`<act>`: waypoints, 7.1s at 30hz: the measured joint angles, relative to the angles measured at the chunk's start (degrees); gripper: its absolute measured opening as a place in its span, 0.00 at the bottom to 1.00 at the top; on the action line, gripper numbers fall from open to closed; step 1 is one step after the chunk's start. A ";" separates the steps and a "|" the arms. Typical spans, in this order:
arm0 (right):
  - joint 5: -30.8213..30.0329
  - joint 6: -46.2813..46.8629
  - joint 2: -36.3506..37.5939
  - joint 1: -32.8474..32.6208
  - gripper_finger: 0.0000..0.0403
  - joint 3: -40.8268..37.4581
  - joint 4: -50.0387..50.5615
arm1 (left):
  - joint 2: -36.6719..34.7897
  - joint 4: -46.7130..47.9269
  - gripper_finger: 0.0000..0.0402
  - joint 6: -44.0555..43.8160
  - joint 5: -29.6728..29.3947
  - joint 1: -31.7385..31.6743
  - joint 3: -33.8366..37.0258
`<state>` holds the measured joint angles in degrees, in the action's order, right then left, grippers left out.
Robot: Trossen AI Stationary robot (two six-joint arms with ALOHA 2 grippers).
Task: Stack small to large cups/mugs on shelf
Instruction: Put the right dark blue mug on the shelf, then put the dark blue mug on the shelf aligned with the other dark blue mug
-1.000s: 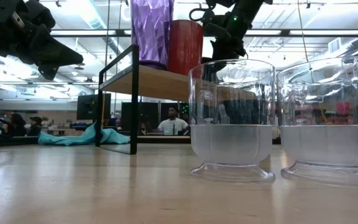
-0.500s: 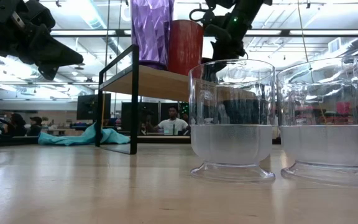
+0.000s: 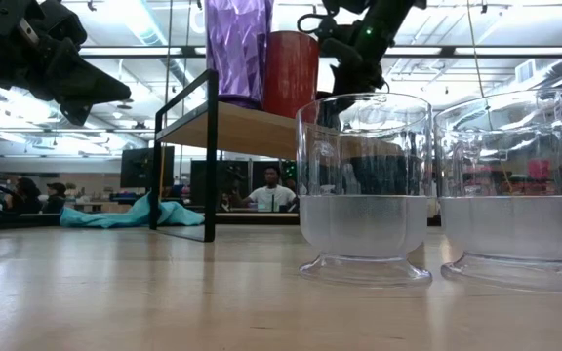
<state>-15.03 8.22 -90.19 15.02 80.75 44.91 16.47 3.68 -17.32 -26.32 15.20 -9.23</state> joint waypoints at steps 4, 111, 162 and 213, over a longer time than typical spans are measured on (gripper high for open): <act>0.11 -0.31 0.02 0.60 0.08 0.00 -0.79 | 0.00 0.01 0.10 0.00 -0.01 0.00 0.00; 7.22 8.61 -9.81 -28.23 0.38 -11.65 4.22 | 0.02 0.02 0.08 0.00 0.02 0.00 0.00; -0.86 6.65 6.72 -26.72 0.07 5.85 31.78 | 0.00 0.03 0.09 0.00 0.02 -0.01 -0.02; 0.46 -18.46 -5.90 -9.39 0.09 18.64 29.97 | 0.02 0.04 0.10 0.00 0.02 -0.02 -0.02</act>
<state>-14.57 -10.24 -96.09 5.63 99.39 74.87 16.49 3.73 -17.32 -26.31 15.18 -9.26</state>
